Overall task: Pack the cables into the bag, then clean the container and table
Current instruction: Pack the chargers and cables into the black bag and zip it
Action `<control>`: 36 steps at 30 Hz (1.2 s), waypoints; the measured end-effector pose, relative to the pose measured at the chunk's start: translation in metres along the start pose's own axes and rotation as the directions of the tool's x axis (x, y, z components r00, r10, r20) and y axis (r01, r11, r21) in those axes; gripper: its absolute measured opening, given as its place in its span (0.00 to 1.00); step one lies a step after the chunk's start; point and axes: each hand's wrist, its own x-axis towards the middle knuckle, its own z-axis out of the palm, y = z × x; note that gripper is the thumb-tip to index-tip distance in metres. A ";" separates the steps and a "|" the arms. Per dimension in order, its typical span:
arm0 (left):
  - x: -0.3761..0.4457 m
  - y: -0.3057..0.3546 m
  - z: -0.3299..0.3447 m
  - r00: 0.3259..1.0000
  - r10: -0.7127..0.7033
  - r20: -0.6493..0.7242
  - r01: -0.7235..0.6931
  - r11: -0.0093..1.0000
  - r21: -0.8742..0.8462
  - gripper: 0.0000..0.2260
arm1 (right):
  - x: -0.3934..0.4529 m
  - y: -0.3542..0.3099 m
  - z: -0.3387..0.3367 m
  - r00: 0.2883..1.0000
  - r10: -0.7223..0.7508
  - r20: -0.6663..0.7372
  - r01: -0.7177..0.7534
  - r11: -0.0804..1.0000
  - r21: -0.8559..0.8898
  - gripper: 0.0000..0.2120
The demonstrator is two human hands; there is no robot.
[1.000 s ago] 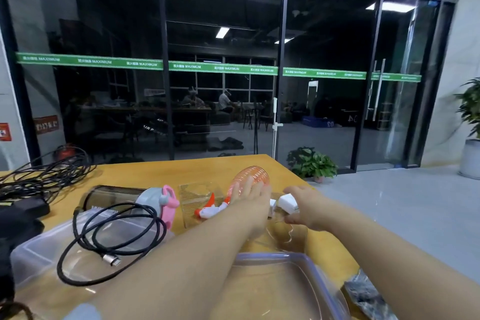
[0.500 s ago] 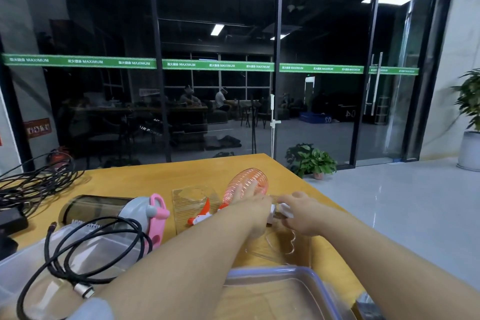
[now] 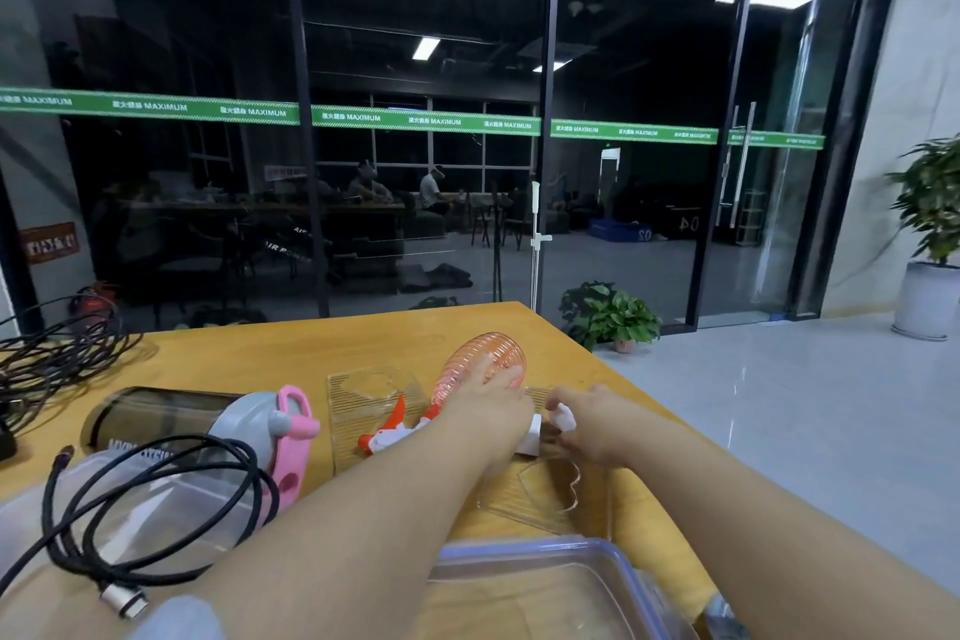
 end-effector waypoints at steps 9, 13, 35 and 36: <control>-0.007 -0.002 -0.007 0.992 -0.064 -0.106 0.055 0.995 -0.084 0.24 | -0.010 -0.006 -0.006 1.000 0.017 -0.015 -0.018 0.998 -0.055 0.14; -0.015 -0.004 -0.022 0.986 -0.112 -0.120 0.099 0.989 -0.113 0.24 | -0.021 -0.002 -0.011 0.996 0.011 -0.084 -0.007 0.999 0.044 0.05; -0.150 -0.080 -0.070 0.887 -0.384 -0.257 0.270 0.883 -0.385 0.15 | -0.097 -0.093 -0.069 0.881 -0.239 -0.409 0.354 0.906 0.233 0.07; -0.159 -0.086 -0.069 0.887 -0.382 -0.260 0.260 0.878 -0.403 0.15 | -0.100 -0.099 -0.071 0.880 -0.245 -0.407 0.362 0.901 0.240 0.08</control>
